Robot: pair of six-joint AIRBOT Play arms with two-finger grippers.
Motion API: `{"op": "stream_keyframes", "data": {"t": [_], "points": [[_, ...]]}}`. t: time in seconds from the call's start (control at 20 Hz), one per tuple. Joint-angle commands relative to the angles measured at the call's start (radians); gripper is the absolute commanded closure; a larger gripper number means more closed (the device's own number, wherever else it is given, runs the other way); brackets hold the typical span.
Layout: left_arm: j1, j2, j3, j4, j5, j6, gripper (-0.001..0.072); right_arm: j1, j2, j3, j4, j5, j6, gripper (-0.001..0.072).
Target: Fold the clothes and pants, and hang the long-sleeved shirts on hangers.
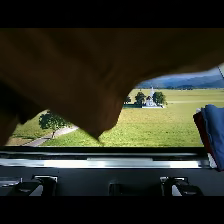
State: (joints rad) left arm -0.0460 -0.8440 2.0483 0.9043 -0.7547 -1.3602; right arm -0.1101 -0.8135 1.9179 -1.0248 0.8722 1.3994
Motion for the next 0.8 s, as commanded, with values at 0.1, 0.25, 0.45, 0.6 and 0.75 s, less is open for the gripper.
{"op": "stream_keyframes", "data": {"t": [0.1,0.25,0.45,0.6,0.75], "points": [[0.001,-0.050,-0.048,0.143,-0.026,0.000,0.0682,0.000,-0.073,0.008,-0.046,0.188,0.056,0.0673],[0.001,-0.144,-0.216,0.178,-0.099,0.000,0.0682,0.001,-0.268,-0.024,-0.124,0.470,0.081,0.0672],[0.001,-0.371,-0.505,0.178,0.018,0.056,0.0682,0.002,-0.578,-0.194,-0.130,0.349,0.108,0.0672],[-0.002,-0.586,-0.570,0.166,0.092,0.059,0.0681,0.002,-0.809,-0.209,-0.106,0.330,0.238,0.0673],[-0.009,-0.750,-0.570,0.080,-0.018,0.037,0.0680,0.006,-0.943,-0.209,-0.054,0.409,0.333,0.0672]]}}
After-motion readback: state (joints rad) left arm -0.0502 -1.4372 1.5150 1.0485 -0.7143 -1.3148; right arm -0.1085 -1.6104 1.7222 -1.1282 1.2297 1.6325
